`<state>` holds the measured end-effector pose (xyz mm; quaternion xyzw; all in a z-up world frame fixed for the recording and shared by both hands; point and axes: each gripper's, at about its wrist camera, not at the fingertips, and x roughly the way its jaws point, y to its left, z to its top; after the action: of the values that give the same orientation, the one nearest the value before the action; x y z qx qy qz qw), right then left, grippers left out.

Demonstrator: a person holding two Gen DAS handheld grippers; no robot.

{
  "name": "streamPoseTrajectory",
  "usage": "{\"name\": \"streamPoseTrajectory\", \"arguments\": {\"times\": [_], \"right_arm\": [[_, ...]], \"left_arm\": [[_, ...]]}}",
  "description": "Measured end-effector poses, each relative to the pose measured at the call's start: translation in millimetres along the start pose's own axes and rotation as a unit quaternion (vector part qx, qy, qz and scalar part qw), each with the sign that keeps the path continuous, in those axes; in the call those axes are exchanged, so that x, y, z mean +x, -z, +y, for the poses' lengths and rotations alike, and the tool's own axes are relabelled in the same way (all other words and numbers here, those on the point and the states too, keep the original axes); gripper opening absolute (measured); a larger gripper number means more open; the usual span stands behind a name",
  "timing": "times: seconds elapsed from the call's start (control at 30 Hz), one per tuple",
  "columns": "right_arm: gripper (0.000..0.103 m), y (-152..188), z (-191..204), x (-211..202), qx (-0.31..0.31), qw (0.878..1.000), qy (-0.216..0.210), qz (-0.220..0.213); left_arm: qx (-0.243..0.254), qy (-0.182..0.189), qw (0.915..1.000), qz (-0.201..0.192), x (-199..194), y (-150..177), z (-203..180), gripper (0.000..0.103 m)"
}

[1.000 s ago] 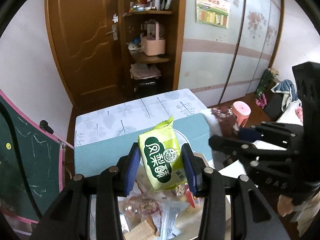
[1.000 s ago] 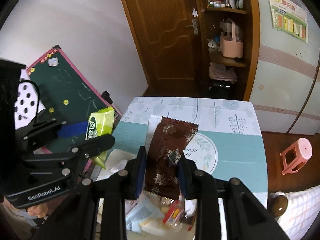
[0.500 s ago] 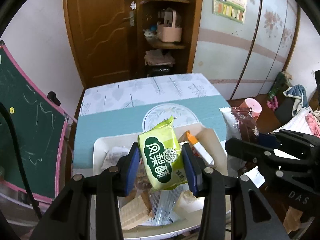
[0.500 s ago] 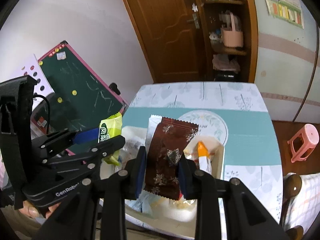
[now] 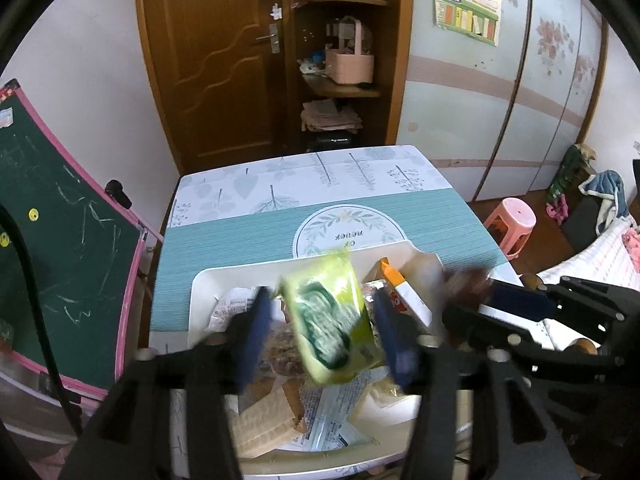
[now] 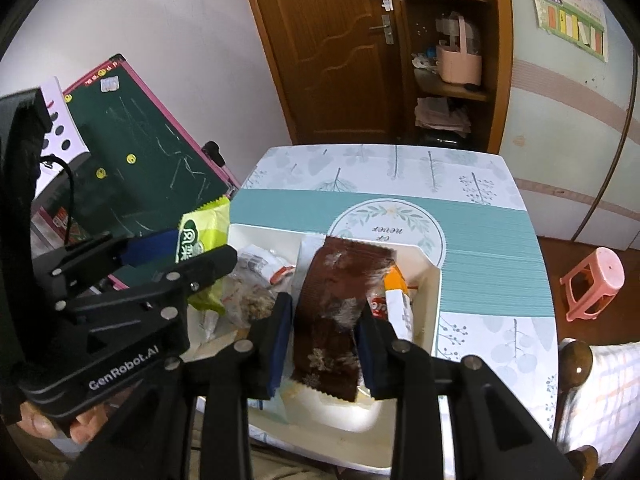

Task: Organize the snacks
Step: 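Release the green packet and brown wrapper into the white tray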

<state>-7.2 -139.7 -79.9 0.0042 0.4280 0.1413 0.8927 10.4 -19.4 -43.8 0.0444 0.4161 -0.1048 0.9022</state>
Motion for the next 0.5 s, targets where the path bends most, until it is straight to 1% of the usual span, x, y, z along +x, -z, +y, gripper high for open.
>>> {"name": "streamPoseTrajectory", "arguments": {"times": [0.03,0.07,0.1,0.13,0.2,0.23,0.3,0.33,0.5], "right_arm": [[0.036,1,-1,-1,0.001,1.0,0.003,-0.001],[0.038,2,-2,-1,0.003,1.0,0.006,-0.004],[0.041,2,-3,-2,0.005,1.0,0.007,-0.005],[0.044,2,-6,-3,0.011,1.0,0.009,-0.006],[0.058,3,-11,-5,0.022,1.0,0.014,-0.01],[0.06,2,-12,-7,0.024,1.0,0.016,-0.012],[0.061,3,-13,-8,0.023,0.999,0.019,-0.013],[0.061,4,-12,-8,0.022,0.999,0.02,-0.012],[0.062,5,-6,-11,0.014,0.999,0.029,-0.018]], "left_arm": [[-0.004,-0.01,0.9999,-0.001,0,0,2,0.072],[-0.008,-0.018,0.9998,-0.002,0,0,4,0.077],[-0.015,-0.024,0.9996,-0.002,0,0,7,0.086],[-0.024,-0.022,0.9995,0.001,1,0,12,0.09],[-0.043,-0.006,0.999,0.011,3,1,19,0.092],[-0.052,0.003,0.9984,0.02,5,1,22,0.092],[-0.061,0.01,0.9976,0.033,8,3,24,0.092],[-0.06,0.007,0.9975,0.035,9,5,24,0.092],[-0.061,-0.001,0.9977,0.028,3,9,22,0.092]]}}
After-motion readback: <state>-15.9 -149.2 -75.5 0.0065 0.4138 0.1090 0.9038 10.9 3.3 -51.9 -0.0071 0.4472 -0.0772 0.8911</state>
